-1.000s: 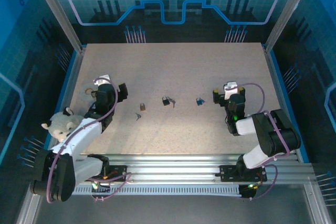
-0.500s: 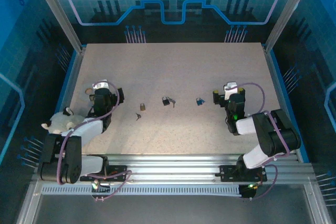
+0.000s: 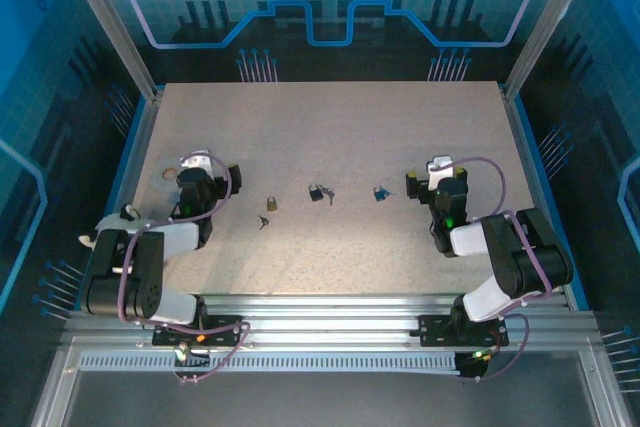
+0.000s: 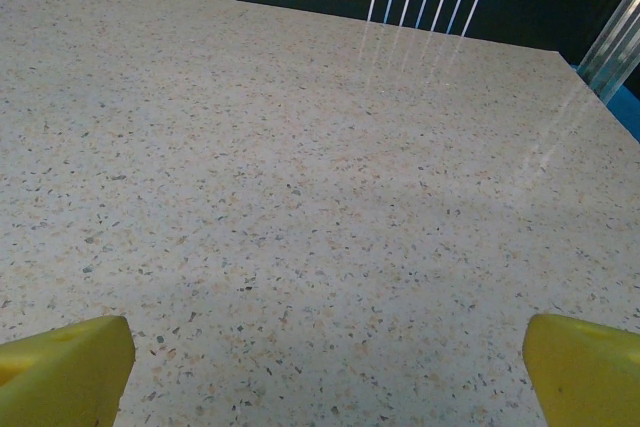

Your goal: Lock with the key

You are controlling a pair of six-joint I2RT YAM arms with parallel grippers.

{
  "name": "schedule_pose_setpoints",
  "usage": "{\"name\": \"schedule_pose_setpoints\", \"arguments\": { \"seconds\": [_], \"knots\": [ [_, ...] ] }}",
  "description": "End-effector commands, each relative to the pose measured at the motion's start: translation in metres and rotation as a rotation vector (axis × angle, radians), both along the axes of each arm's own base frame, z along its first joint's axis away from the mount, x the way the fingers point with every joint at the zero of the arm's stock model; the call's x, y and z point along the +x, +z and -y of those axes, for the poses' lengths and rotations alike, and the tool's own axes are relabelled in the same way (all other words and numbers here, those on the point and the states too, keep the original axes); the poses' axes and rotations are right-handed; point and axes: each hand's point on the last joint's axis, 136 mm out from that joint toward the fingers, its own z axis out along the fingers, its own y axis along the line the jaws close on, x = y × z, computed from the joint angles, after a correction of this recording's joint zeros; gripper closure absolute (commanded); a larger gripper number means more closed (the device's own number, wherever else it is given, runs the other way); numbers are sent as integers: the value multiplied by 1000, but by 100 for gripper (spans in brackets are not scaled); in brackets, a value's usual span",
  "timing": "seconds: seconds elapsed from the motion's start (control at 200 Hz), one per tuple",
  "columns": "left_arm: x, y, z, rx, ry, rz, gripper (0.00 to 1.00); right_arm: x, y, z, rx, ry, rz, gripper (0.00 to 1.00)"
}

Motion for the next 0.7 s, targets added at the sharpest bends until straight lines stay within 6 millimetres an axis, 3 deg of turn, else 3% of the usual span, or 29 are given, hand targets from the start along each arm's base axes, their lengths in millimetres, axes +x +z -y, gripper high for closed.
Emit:
{"name": "schedule_pose_setpoints", "arguments": {
  "seconds": [0.0,0.695],
  "knots": [
    [12,10,3,-7,-35,47,1,7,12,4,17,-15,32,0],
    [11,-1,23,16,-139,86,1,7,12,4,20,-13,31,0]
  ]
}}
